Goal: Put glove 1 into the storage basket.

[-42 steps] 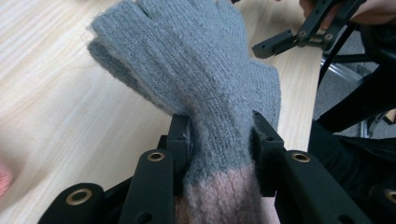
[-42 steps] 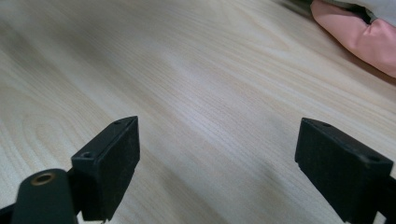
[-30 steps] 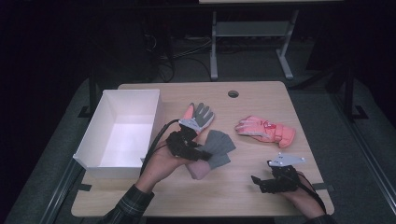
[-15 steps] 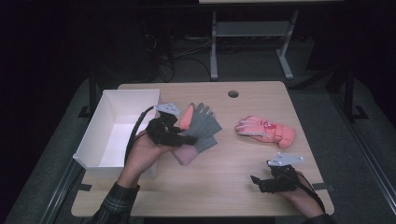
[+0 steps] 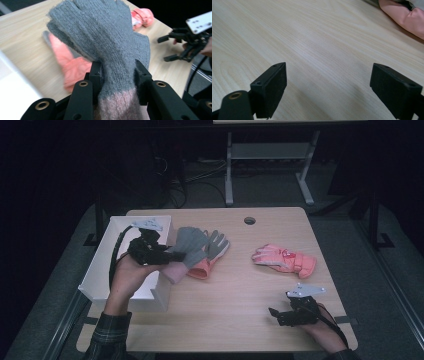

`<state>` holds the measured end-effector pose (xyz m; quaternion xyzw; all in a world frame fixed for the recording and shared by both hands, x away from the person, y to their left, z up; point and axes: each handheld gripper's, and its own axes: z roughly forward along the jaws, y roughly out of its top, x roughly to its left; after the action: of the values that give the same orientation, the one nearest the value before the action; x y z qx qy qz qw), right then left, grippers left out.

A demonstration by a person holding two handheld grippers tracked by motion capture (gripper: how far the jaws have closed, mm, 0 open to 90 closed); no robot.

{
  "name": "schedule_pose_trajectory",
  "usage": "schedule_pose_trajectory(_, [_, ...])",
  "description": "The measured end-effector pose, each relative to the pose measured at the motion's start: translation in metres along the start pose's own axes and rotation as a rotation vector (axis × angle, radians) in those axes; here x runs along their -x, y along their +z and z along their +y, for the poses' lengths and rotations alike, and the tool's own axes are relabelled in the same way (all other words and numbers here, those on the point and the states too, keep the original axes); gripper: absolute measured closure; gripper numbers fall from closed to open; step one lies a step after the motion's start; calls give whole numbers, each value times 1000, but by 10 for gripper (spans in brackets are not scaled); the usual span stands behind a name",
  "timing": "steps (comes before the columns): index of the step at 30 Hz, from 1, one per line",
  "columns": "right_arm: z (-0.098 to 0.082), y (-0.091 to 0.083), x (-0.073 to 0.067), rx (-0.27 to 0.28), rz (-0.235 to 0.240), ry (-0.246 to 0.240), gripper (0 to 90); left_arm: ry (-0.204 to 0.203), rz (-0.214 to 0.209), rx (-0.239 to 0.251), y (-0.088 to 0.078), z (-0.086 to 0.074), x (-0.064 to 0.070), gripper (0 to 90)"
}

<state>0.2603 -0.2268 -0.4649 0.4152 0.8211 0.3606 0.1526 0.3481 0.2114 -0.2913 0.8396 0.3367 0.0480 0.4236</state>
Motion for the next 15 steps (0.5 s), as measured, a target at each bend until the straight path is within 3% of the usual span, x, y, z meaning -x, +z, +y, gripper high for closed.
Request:
schedule_pose_trajectory(10, [0, 0, -1, -2, 2, -4, 138, -68, 90, 31, -25, -13, -28, 667])
schedule_pose_trajectory(15, [0, 0, 0, -3, 2, 0, 138, -100, 156, 46, -38, -20, -41, 666])
